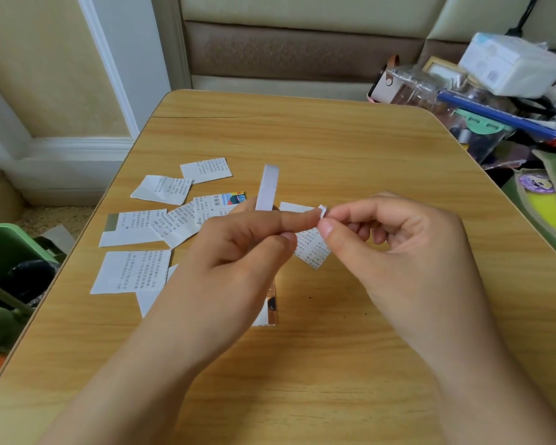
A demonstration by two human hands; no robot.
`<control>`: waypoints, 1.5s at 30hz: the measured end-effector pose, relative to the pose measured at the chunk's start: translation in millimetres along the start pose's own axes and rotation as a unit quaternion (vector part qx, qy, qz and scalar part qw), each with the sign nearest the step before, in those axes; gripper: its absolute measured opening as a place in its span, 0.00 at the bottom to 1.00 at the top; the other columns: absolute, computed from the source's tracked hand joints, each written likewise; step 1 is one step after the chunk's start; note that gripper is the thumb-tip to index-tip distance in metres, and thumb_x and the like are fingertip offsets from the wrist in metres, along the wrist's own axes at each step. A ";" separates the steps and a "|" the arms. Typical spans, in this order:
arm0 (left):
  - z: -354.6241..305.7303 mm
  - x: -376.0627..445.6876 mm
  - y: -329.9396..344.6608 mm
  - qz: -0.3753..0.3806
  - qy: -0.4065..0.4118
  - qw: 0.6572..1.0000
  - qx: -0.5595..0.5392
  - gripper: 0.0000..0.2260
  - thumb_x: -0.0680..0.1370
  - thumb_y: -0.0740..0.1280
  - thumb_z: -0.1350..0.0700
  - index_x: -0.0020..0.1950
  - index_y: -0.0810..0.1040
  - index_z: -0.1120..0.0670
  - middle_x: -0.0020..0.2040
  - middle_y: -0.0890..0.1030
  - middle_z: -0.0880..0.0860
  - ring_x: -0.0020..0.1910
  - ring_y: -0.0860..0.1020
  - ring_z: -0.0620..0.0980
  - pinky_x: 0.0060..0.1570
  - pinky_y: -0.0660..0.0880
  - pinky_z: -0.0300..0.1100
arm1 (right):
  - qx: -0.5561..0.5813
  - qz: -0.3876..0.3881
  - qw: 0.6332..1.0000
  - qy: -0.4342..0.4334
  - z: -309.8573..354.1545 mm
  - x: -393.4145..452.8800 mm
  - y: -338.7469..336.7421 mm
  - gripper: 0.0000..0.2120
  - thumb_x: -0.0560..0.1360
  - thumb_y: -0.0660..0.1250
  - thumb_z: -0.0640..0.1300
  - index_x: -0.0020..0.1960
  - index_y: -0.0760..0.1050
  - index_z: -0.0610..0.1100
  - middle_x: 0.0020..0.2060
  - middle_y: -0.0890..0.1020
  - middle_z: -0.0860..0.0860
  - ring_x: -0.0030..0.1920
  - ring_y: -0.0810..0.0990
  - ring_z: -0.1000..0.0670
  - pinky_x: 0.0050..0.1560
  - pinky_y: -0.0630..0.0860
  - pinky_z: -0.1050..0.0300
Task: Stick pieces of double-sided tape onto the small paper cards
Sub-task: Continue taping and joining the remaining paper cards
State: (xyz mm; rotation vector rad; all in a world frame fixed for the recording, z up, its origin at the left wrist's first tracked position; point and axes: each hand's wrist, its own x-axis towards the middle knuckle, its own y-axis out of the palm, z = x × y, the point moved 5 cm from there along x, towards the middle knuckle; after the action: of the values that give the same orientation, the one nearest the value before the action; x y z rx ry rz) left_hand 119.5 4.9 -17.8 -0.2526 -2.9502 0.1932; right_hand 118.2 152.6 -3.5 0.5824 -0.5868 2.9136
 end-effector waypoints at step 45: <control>-2.1 -1.5 6.6 0.024 0.020 0.999 0.038 0.15 0.72 0.61 0.54 0.48 0.82 0.37 0.38 0.76 0.45 0.40 0.76 0.37 0.37 0.68 0.22 | -0.058 -0.020 0.998 -0.010 -3.2 -0.4 -2.1 0.02 0.66 0.71 0.45 0.35 0.82 0.52 0.28 0.76 0.55 0.33 0.73 0.57 0.36 0.65 0.72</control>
State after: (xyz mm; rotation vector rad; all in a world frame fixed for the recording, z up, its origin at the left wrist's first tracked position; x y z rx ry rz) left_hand 122.5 11.3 -16.9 -0.3138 -2.8908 0.3033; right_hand 117.8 155.8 -5.6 0.6018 -0.7313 2.8172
